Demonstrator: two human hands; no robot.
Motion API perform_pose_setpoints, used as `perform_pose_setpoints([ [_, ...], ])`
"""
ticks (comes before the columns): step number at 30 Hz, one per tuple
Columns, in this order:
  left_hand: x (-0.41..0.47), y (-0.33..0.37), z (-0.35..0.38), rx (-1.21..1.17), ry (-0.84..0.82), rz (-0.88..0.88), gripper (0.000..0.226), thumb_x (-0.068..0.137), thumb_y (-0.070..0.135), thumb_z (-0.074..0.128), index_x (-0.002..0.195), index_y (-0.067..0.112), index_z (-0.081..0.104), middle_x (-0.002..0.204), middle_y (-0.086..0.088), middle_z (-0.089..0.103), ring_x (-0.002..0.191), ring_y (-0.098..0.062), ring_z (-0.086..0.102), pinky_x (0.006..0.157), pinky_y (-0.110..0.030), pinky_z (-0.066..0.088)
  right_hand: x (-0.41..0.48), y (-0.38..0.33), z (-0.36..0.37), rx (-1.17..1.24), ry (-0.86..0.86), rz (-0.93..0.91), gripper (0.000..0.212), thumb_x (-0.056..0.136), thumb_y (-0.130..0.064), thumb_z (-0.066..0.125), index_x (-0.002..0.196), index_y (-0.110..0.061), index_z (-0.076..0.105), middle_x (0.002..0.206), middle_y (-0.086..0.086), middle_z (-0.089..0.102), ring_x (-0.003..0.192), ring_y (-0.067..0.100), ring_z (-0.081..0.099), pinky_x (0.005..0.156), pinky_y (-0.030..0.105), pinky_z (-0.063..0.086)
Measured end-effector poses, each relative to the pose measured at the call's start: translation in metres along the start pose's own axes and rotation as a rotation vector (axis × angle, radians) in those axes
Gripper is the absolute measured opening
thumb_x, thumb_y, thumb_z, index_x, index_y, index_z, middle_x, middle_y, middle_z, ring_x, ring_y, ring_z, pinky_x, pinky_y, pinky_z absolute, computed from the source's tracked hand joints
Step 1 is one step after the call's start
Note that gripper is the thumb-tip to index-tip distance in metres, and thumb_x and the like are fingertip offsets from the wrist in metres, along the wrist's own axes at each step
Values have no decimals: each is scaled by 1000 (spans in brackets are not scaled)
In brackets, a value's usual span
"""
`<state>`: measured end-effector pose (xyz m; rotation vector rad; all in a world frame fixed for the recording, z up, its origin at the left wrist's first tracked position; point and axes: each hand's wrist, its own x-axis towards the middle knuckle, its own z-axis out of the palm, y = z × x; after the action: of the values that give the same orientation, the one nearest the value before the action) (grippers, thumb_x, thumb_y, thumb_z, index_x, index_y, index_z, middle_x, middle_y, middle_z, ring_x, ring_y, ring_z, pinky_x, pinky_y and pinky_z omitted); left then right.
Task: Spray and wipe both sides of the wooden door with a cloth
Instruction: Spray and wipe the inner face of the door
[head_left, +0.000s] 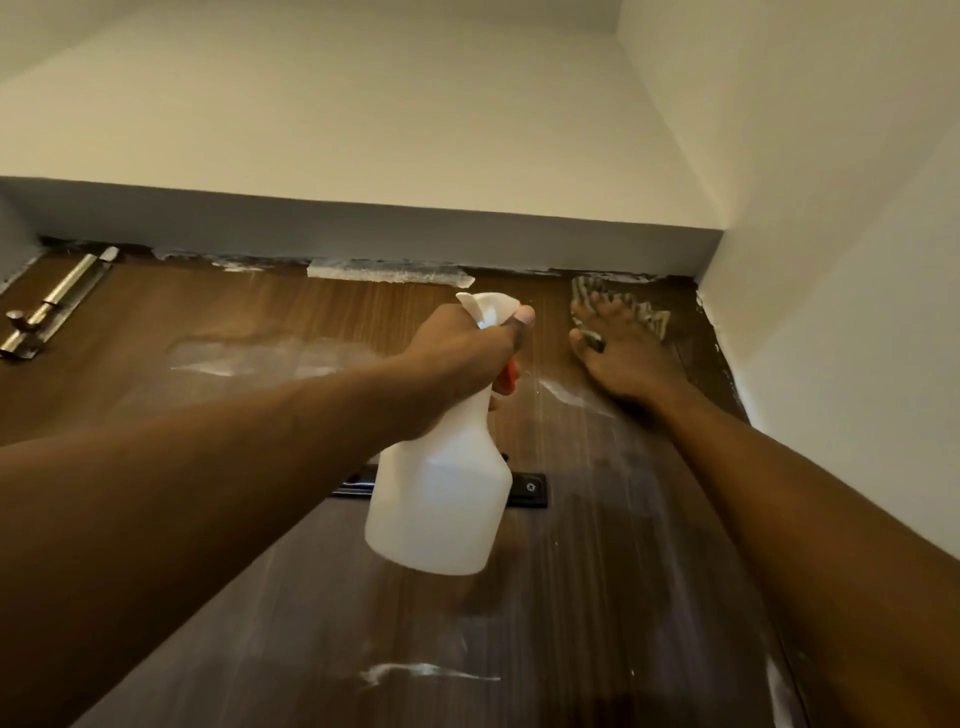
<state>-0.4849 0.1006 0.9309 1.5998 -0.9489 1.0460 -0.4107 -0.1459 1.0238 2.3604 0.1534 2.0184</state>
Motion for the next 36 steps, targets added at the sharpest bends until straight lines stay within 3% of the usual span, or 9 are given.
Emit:
perform_pose_setpoints([
  [3,-7,-1,10,-43,-1,1,45,86,58,55,106,17,55,91,-10,69,80,-25,71,72,-46,60,-39,20,2,-59,3,-26,59,101,-61,21,156,-42,9,165,-11,1,152,15,-2,123,44,4],
  [9,-26,-4,22,-100,-44,-17,32,89,54,54,87,22,54,81,-5,71,75,-23,70,77,-45,58,-23,41,-14,-46,-52,245,64,100,-64,16,157,-38,3,166,-3,-7,153,24,-6,122,50,0],
  [15,-35,-6,15,-107,-49,-35,50,86,57,55,116,17,51,89,-10,71,81,-27,70,75,-49,59,-47,5,10,-72,17,-13,62,100,-64,16,156,-41,2,165,-7,-6,152,18,-8,123,46,2],
  [19,-47,-17,1,-137,-57,-41,42,88,54,54,109,17,56,85,-8,73,76,-27,71,74,-45,59,-108,23,8,-126,12,-40,64,99,-65,14,156,-42,-2,165,-9,-7,152,15,-9,120,40,-2],
  [22,-56,-24,-10,-154,-54,-27,36,90,49,53,104,16,59,80,-7,73,62,-15,71,60,-35,57,-110,25,6,-153,20,28,64,99,-63,15,156,-40,-2,166,-5,-7,152,18,-11,119,38,-4],
  [25,-57,-27,-17,-152,-30,-43,35,89,47,52,96,13,60,80,-7,72,58,-15,67,48,-26,51,-85,7,9,-50,26,145,62,101,-60,16,157,-37,0,166,-1,-7,152,22,-13,121,43,-6],
  [27,-56,-28,-21,-149,-22,-41,34,89,48,51,95,15,59,82,-7,71,60,-16,67,47,-25,49,-78,-2,11,-36,36,142,62,102,-59,16,158,-36,2,166,-1,-7,152,22,-13,122,44,-5],
  [32,-51,-30,-22,-175,-29,-17,41,88,50,53,104,14,58,85,-9,72,72,-21,71,57,-32,54,-132,6,12,-74,-11,-104,61,100,-62,16,156,-41,-2,165,-9,-9,151,14,-13,118,42,-7],
  [36,-52,-32,-19,-164,-39,-28,35,88,52,51,101,20,56,81,-5,71,52,-12,67,45,-24,49,-148,26,7,-87,-28,26,65,96,-67,12,155,-44,1,165,-10,-8,151,13,-13,121,43,0],
])
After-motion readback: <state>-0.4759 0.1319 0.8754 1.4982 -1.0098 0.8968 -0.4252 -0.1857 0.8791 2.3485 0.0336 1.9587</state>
